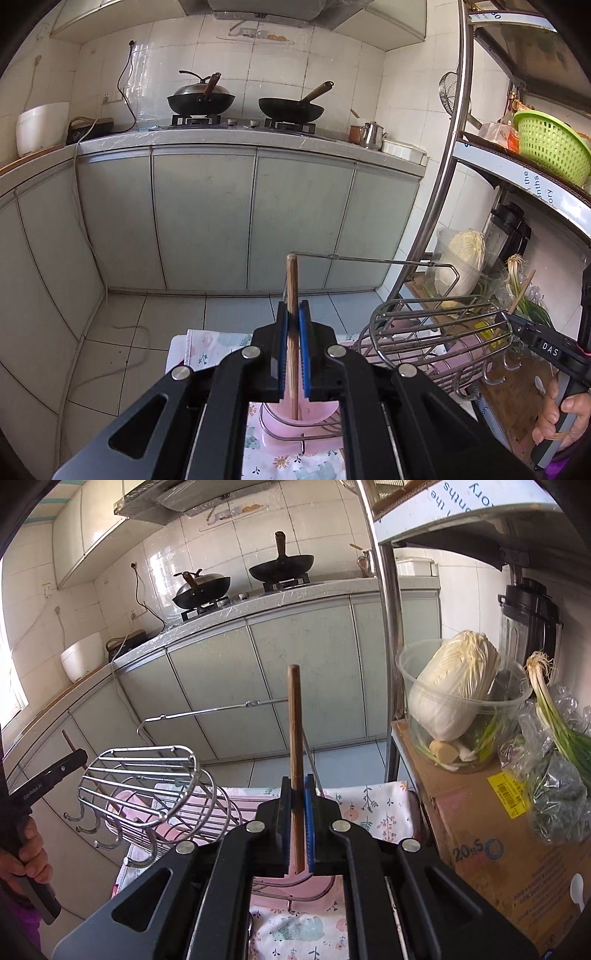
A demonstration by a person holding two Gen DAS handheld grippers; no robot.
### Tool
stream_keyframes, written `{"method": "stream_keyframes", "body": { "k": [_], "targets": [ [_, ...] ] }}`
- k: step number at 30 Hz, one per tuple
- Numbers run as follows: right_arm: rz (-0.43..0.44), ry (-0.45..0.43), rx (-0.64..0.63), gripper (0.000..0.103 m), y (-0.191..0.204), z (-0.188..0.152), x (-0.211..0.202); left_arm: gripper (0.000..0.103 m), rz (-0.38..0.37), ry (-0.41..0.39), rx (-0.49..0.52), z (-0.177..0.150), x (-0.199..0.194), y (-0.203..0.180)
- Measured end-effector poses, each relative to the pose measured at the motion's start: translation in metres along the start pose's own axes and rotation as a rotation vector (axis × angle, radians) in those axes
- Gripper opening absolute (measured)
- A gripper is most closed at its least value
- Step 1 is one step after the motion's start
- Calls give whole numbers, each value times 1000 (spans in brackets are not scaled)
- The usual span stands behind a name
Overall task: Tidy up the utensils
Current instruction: 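Lower the left tool's chopstick into the pink cup and open it while the right tool releases its own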
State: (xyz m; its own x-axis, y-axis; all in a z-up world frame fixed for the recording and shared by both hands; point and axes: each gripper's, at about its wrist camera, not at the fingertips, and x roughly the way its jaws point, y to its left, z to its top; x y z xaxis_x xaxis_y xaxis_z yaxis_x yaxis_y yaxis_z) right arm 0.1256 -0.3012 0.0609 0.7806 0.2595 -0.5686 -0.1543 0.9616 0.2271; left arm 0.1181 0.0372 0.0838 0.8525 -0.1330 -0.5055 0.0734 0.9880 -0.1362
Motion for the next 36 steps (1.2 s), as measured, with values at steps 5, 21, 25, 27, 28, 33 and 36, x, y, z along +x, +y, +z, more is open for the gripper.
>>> {"method": "stream_keyframes", "body": {
  "k": [5,21,25,27,28,33,36],
  "targets": [
    [-5,5,9,7,-2,-1,1,5,12,10,-20,1,2,5],
    [-18,53,88,32,-16,-2,-6,34,25,34,-91,1,-13,21],
    [-21,37,84,34,-13,-7,-19,34,24,34,-105,-3,-24,24],
    [-20,29,83,34,-11,-11,-25,34,19,30,-109,-6,-32,25],
    [-19,24,83,34,-10,-14,-30,34,15,28,-109,-9,-36,25],
    [0,-18,82,34,-3,-30,-54,34,-12,12,-96,-21,-61,19],
    [8,-51,64,34,5,-43,-67,34,-25,-6,-82,-33,-76,13]
  ]
}}
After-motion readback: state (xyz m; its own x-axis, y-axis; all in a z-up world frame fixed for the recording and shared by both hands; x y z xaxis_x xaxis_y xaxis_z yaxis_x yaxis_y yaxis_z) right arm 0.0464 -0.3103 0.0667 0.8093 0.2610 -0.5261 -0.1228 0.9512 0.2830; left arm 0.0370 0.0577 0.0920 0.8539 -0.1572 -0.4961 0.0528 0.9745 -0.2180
